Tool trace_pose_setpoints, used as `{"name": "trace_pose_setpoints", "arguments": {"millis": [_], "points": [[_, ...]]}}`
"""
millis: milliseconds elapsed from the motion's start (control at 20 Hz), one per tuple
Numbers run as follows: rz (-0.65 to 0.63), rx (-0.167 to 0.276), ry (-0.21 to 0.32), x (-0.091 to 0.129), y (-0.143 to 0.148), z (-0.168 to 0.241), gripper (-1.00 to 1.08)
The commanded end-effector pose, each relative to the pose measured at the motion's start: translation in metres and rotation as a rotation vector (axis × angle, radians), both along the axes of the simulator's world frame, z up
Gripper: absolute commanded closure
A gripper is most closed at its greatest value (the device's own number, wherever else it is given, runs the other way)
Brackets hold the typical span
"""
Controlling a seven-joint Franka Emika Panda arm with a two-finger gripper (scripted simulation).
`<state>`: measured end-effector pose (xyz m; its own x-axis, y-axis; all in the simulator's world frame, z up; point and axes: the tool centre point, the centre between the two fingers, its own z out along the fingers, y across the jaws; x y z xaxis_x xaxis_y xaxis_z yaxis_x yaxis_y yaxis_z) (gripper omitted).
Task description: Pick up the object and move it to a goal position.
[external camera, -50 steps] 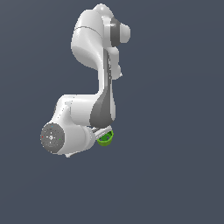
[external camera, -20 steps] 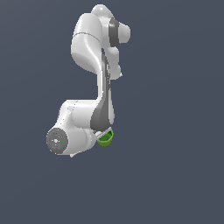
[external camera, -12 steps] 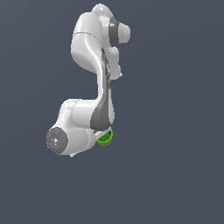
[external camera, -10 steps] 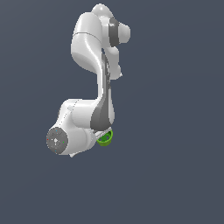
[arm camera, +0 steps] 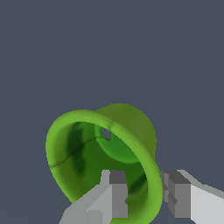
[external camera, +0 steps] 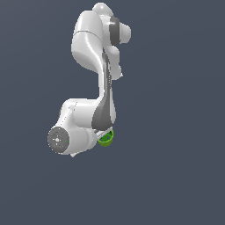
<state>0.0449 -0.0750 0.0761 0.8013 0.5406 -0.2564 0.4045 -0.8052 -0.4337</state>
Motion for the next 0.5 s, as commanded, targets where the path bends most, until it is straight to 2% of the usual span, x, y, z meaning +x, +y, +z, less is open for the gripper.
{"name": "trace_pose_setpoints", "arguments": {"millis": [0, 450], "points": [[0.0, 0.0, -0.002, -0.001, 0.003, 0.004, 1.08], [0.0, -0.001, -0.002, -0.017, 0.024, 0.029, 1.08]]}}
